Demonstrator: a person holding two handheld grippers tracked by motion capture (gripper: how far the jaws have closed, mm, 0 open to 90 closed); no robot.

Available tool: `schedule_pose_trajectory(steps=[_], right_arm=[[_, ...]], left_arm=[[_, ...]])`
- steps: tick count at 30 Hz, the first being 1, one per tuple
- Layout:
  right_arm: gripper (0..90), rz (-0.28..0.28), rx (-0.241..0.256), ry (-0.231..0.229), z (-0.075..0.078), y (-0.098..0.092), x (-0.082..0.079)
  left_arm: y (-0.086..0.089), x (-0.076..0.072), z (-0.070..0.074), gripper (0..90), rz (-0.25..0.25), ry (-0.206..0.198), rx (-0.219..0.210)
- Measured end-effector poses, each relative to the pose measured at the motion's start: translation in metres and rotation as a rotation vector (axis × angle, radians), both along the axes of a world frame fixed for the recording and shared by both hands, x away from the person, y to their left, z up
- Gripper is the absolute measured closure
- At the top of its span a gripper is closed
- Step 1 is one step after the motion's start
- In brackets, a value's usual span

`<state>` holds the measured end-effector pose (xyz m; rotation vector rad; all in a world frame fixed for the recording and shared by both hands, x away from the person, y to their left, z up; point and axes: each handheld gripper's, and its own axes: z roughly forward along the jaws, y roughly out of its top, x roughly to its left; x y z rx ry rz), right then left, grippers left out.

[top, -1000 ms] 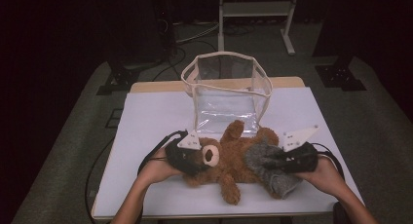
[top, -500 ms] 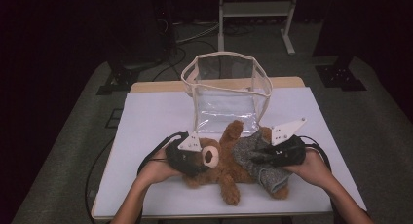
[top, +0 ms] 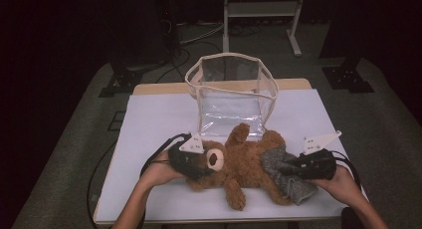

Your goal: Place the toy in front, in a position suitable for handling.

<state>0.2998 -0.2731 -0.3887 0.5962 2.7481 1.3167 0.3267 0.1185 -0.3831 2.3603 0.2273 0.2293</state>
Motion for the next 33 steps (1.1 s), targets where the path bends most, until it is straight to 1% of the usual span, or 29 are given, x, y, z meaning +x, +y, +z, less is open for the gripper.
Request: schedule_pose_trajectory(steps=[3,7,9,12,13,14,15,17,18,19,20,23,25,26,27,28,29,30,31,32,33], right_arm=[[75.2,0.006,-0.009,-0.024,0.009,0.006,0.004],[75.2,0.040,-0.012,-0.055,0.022,0.028,0.017],[75.1,0.057,-0.015,-0.066,0.027,0.040,0.024],[75.1,0.064,-0.008,-0.078,0.032,0.050,0.033],[75.0,0.062,-0.009,-0.079,0.032,0.051,0.035],[75.0,0.054,-0.005,-0.074,0.029,0.047,0.038],[75.0,0.054,-0.005,-0.074,0.029,0.047,0.038],[75.1,0.030,0.010,-0.052,0.024,0.038,0.039],[75.1,0.021,0.011,-0.049,0.021,0.034,0.038],[75.2,-0.004,0.011,-0.040,0.015,0.024,0.035],[75.2,-0.004,0.011,-0.040,0.015,0.024,0.035],[75.3,-0.032,0.000,-0.013,0.005,0.011,0.030],[75.4,-0.041,0.001,-0.002,0.004,0.006,0.028],[75.3,-0.042,0.002,-0.002,0.005,0.006,0.027],[75.3,-0.032,0.000,-0.022,0.012,0.010,0.027],[75.3,-0.032,0.000,-0.022,0.012,0.010,0.027],[75.3,-0.015,0.005,-0.042,0.020,0.018,0.029],[75.3,-0.015,0.005,-0.042,0.020,0.018,0.029],[75.2,-0.006,0.004,-0.047,0.023,0.023,0.030],[75.2,0.003,-0.004,-0.055,0.025,0.028,0.031],[75.2,0.013,-0.027,-0.063,0.024,0.034,0.032]], left_arm=[[0.000,-0.001,0.000,28.4,-0.003,-0.007,0.007],[0.000,-0.001,-0.001,28.4,-0.009,-0.008,0.008],[0.000,-0.001,-0.002,28.5,-0.006,-0.006,0.000],[0.002,-0.002,-0.002,28.8,-0.011,-0.012,-0.001],[0.002,-0.001,-0.003,28.8,-0.009,-0.008,-0.004],[0.003,-0.001,-0.003,28.9,-0.010,-0.005,-0.006],[0.003,-0.001,-0.003,28.9,-0.010,-0.003,-0.011],[0.003,-0.001,-0.003,28.9,-0.013,-0.003,-0.012],[0.003,-0.001,-0.003,28.9,-0.015,-0.004,-0.010],[0.003,-0.001,-0.003,28.9,-0.018,-0.005,-0.009],[0.003,-0.001,-0.003,28.9,-0.018,-0.005,-0.009],[0.002,-0.001,-0.002,29.0,-0.023,-0.007,-0.005],[0.001,-0.001,-0.002,29.2,-0.029,-0.011,0.002],[0.000,-0.001,-0.002,29.3,-0.031,-0.011,0.003],[-0.001,-0.001,-0.002,29.3,-0.033,-0.010,0.006],[-0.001,-0.001,-0.001,29.3,-0.036,-0.012,0.011],[-0.001,-0.001,-0.001,29.3,-0.035,-0.011,0.011],[0.000,0.000,-0.001,29.3,-0.034,-0.009,0.009],[0.000,-0.001,-0.001,29.3,-0.031,-0.007,0.007],[0.001,-0.001,-0.001,29.3,-0.031,-0.009,0.010],[0.002,-0.001,-0.002,29.3,-0.029,-0.008,0.008]])
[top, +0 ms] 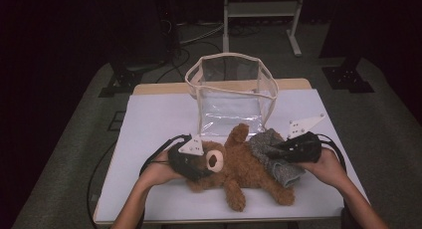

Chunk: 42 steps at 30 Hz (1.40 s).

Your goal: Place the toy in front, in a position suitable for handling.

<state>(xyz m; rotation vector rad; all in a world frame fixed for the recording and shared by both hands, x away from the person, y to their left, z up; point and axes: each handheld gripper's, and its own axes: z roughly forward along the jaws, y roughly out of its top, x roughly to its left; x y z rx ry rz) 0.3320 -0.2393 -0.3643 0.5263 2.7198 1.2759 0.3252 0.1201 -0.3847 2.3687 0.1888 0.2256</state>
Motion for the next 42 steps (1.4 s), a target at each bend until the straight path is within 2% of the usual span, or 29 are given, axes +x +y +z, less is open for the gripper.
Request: schedule_pose_trajectory(steps=[4,6,7,10,13,15,16,17,18,19,20,22,23,26,28,29,30,32,35,36,38,40,41,42], right_arm=[[75.2,-0.011,0.024,0.023,-0.008,-0.008,0.000],[75.1,-0.047,0.035,0.053,-0.022,-0.023,-0.005],[75.1,-0.047,0.035,0.053,-0.022,-0.023,-0.005],[75.1,-0.089,0.040,0.095,-0.034,-0.043,-0.015],[75.0,-0.094,0.040,0.080,-0.028,-0.046,-0.018],[74.9,-0.083,0.054,0.059,-0.019,-0.043,-0.018],[74.9,-0.059,0.057,0.031,-0.009,-0.033,-0.017],[74.9,-0.059,0.057,0.031,-0.009,-0.033,-0.017],[75.0,-0.026,0.062,0.011,-0.002,-0.020,-0.013],[75.0,-0.026,0.062,0.011,-0.002,-0.020,-0.013],[74.8,0.001,0.050,0.003,0.001,-0.006,-0.010],[74.8,0.009,0.044,0.001,0.000,-0.001,-0.008],[74.9,0.013,0.057,0.008,-0.005,0.000,-0.006],[75.0,-0.005,0.084,0.032,-0.012,-0.008,-0.005],[75.0,-0.038,0.073,0.056,-0.024,-0.023,-0.009],[75.0,-0.038,0.073,0.056,-0.024,-0.023,-0.009],[75.0,-0.056,0.078,0.079,-0.029,-0.032,-0.013],[75.0,-0.062,0.080,0.087,-0.029,-0.036,-0.016],[75.1,-0.062,0.079,0.062,-0.020,-0.037,-0.022],[75.1,-0.034,0.081,0.035,-0.010,-0.030,-0.024],[75.1,-0.016,0.079,0.022,-0.005,-0.024,-0.024],[75.0,0.035,0.060,-0.007,0.004,-0.003,-0.025],[75.0,0.035,0.060,-0.007,0.004,-0.003,-0.025],[75.0,0.053,0.034,-0.014,0.003,0.006,-0.024]], left_arm=[[0.003,0.000,-0.001,29.2,0.000,0.003,-0.010],[0.002,-0.001,-0.001,28.4,0.007,0.005,-0.012],[0.001,-0.002,-0.001,28.4,0.008,0.003,-0.014],[-0.001,-0.003,0.000,28.6,0.001,-0.003,-0.003],[-0.002,-0.001,0.000,28.7,0.005,0.011,-0.013],[-0.002,-0.001,0.000,28.9,0.008,0.015,-0.018],[-0.003,-0.002,0.001,29.0,0.002,0.009,-0.007],[-0.003,-0.003,0.001,29.0,0.002,0.006,-0.005],[-0.003,-0.004,0.001,29.1,0.001,0.002,-0.003],[-0.003,-0.004,0.001,29.1,0.001,0.002,-0.003],[-0.002,-0.004,0.001,29.1,-0.002,0.000,0.000],[0.000,-0.004,0.000,29.1,0.000,0.003,-0.004],[0.001,-0.004,-0.001,29.2,0.002,0.005,-0.009],[0.002,-0.004,-0.001,29.2,0.002,0.006,-0.015],[0.001,-0.005,0.000,29.2,0.005,0.008,-0.016],[0.001,-0.004,0.000,29.2,0.005,0.007,-0.014],[0.000,-0.004,0.001,29.7,0.005,0.002,-0.017],[0.000,-0.004,0.002,30.2,0.006,0.004,-0.023],[-0.002,-0.002,0.004,31.1,0.015,0.021,-0.043],[-0.003,-0.001,0.004,31.3,0.012,0.024,-0.049],[-0.005,0.000,0.006,31.4,0.012,0.033,-0.057],[-0.006,0.001,0.006,31.4,0.020,0.031,-0.054],[-0.005,0.001,0.006,31.4,0.025,0.033,-0.051],[-0.003,0.002,0.005,31.4,0.034,0.035,-0.045]])
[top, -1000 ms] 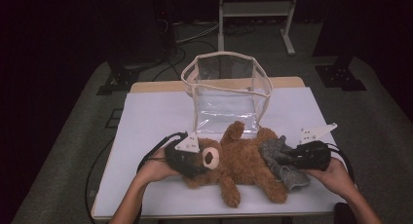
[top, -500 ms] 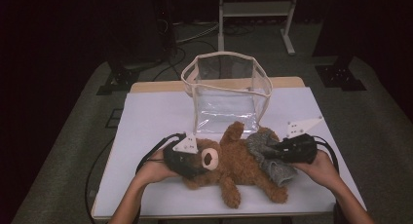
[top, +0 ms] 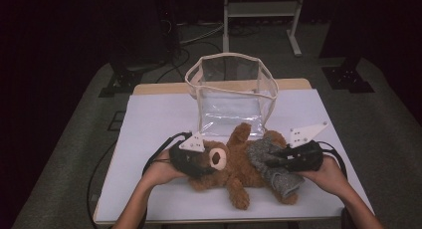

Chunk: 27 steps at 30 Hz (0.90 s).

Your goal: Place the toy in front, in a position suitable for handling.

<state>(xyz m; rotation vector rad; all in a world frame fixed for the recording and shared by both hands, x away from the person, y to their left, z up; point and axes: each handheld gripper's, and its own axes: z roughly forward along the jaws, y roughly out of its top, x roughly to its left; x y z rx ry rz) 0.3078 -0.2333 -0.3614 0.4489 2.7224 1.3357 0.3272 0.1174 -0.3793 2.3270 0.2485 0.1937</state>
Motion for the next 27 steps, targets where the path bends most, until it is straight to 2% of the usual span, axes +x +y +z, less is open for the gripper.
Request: schedule_pose_trajectory(steps=[3,4,5,6,9,10,12,14,17,18,19,21,22,23,24,25,26,27], right_arm=[[75.0,0.001,0.008,0.012,-0.005,-0.001,0.002],[75.0,-0.016,0.017,0.025,-0.011,-0.009,0.001],[75.0,-0.016,0.017,0.025,-0.011,-0.009,0.001],[75.0,-0.043,0.011,0.034,-0.016,-0.019,-0.002],[75.0,-0.071,0.002,0.049,-0.021,-0.030,-0.006],[75.0,-0.083,0.000,0.056,-0.023,-0.035,-0.009],[75.1,-0.103,0.002,0.060,-0.022,-0.041,-0.014],[75.2,-0.098,0.009,0.040,-0.015,-0.040,-0.016],[75.2,-0.065,0.001,0.007,-0.005,-0.026,-0.017],[75.2,-0.026,-0.010,-0.012,0.002,-0.010,-0.016],[75.2,-0.026,-0.010,-0.012,0.002,-0.010,-0.016],[75.2,0.012,-0.027,-0.029,0.006,0.009,-0.014],[75.2,0.058,-0.039,-0.037,0.006,0.028,-0.011],[75.2,0.058,-0.039,-0.037,0.006,0.028,-0.011],[75.2,0.096,-0.055,-0.038,0.004,0.045,-0.009],[75.2,0.096,-0.055,-0.038,0.004,0.045,-0.009],[75.3,0.124,-0.066,-0.031,0.000,0.056,-0.010],[75.3,0.124,-0.066,-0.031,0.000,0.056,-0.010]], left_arm=[[0.003,0.000,-0.001,31.6,0.007,0.010,-0.016],[0.003,0.000,-0.001,31.8,0.008,0.012,-0.020],[0.004,0.001,-0.001,31.8,0.010,0.015,-0.023],[0.003,0.001,0.000,31.8,0.011,0.018,-0.022],[0.001,0.001,0.002,31.8,0.022,0.024,-0.031],[-0.001,0.001,0.004,31.8,0.019,0.020,-0.018],[-0.004,0.001,0.006,31.8,0.023,0.015,-0.006],[-0.006,0.002,0.008,31.8,0.027,0.014,-0.005],[-0.008,0.004,0.013,32.0,0.032,0.022,-0.018],[-0.009,0.004,0.014,32.3,0.032,0.023,-0.025],[-0.010,0.005,0.015,32.3,0.032,0.023,-0.027],[-0.011,0.005,0.017,32.6,0.036,0.020,-0.022],[-0.012,0.006,0.017,32.6,0.037,0.018,-0.017],[-0.012,0.006,0.017,32.6,0.039,0.019,-0.017],[-0.011,0.006,0.016,32.7,0.044,0.021,-0.016],[-0.011,0.006,0.016,32.7,0.044,0.021,-0.016],[-0.010,0.006,0.014,32.8,0.051,0.029,-0.021],[-0.010,0.006,0.014,32.8,0.051,0.029,-0.021]])
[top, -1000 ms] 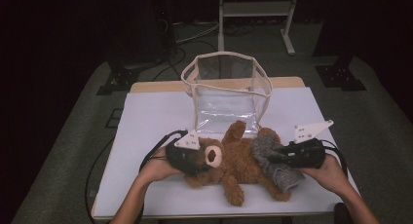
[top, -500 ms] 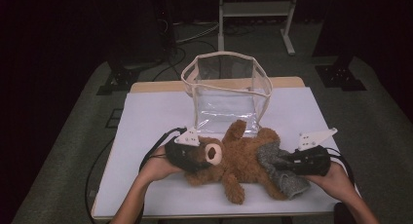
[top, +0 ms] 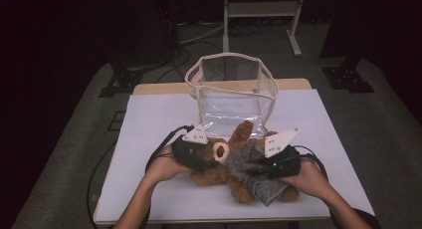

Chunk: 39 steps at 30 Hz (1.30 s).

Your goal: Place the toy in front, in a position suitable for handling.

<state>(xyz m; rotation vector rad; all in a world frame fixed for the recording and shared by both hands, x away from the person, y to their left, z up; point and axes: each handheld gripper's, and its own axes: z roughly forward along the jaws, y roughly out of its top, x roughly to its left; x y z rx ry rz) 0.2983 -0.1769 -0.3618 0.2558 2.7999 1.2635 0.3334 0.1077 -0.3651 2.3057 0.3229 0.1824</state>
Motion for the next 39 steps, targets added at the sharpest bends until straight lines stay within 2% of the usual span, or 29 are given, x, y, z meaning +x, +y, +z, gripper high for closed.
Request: schedule_pose_trajectory(steps=[2,3,6,9,12,14,15,16,17,18,19,20,22,23,26,27,28,29,30,33,35,38,39], right_arm=[[75.5,0.015,-0.020,0.005,-0.005,0.007,-0.004],[75.6,0.024,-0.034,0.008,-0.009,0.006,-0.007],[75.8,0.021,-0.057,0.022,-0.012,0.000,-0.011],[75.8,0.006,-0.071,0.027,-0.010,-0.010,-0.016],[75.8,0.005,-0.066,0.011,-0.002,-0.012,-0.023],[75.8,0.018,-0.056,0.000,0.004,-0.006,-0.023],[75.8,0.041,-0.050,-0.013,0.007,0.005,-0.021],[75.8,0.041,-0.050,-0.013,0.007,0.005,-0.021],[75.8,0.063,-0.061,-0.029,0.006,0.019,-0.019],[75.8,0.063,-0.061,-0.029,0.006,0.019,-0.019],[75.8,0.087,-0.088,-0.036,0.000,0.033,-0.017],[75.8,0.087,-0.088,-0.036,0.000,0.033,-0.017],[75.8,0.099,-0.136,-0.047,-0.009,0.042,-0.017],[75.8,0.101,-0.143,-0.042,-0.015,0.041,-0.017],[75.8,0.086,-0.137,-0.036,-0.016,0.033,-0.019],[75.8,0.061,-0.126,-0.040,-0.013,0.022,-0.021],[75.8,0.061,-0.126,-0.040,-0.013,0.022,-0.021],[75.8,0.029,-0.107,-0.046,-0.009,0.008,-0.022],[75.8,0.029,-0.107,-0.046,-0.009,0.008,-0.022],[75.8,-0.016,-0.079,-0.062,0.000,-0.009,-0.022],[75.7,-0.045,-0.042,-0.081,0.010,-0.019,-0.016],[75.7,-0.059,-0.036,-0.102,0.016,-0.017,-0.008],[75.7,-0.057,-0.034,-0.107,0.018,-0.011,0.003]], left_arm=[[0.002,0.000,-0.002,32.9,0.000,0.004,-0.003],[0.003,-0.001,-0.003,32.9,0.004,0.007,-0.016],[0.004,-0.001,-0.003,32.9,0.005,0.010,-0.017],[0.003,0.000,-0.002,33.1,0.006,0.007,-0.022],[0.001,-0.001,0.000,33.1,0.005,0.001,-0.021],[0.001,-0.001,0.001,33.1,0.002,-0.005,-0.020],[0.000,-0.001,0.001,33.2,0.002,-0.007,-0.021],[0.000,-0.001,0.002,33.2,0.000,-0.011,-0.017],[0.000,-0.001,0.002,33.2,0.004,-0.009,-0.026],[-0.001,-0.001,0.002,33.2,0.005,-0.010,-0.030],[-0.001,-0.001,0.002,33.2,0.004,-0.011,-0.031],[0.000,-0.001,0.002,33.2,0.001,-0.013,-0.027],[0.001,-0.002,0.000,33.2,0.001,-0.007,-0.020],[0.002,-0.001,-0.001,33.1,-0.007,-0.010,-0.010],[0.006,-0.001,-0.004,33.2,-0.005,0.002,-0.015],[0.006,-0.001,-0.005,33.2,-0.006,0.004,-0.017],[0.007,-0.001,-0.006,33.2,-0.004,0.011,-0.018],[0.007,0.000,-0.007,33.2,-0.006,0.010,-0.018],[0.008,0.000,-0.007,33.2,-0.009,0.010,-0.012],[0.008,-0.001,-0.009,33.2,-0.016,0.004,-0.016],[0.008,-0.001,-0.010,33.2,-0.027,-0.002,-0.008],[0.007,-0.001,-0.010,33.2,-0.035,-0.008,-0.001],[0.007,-0.002,-0.011,33.2,-0.042,-0.015,0.000]])
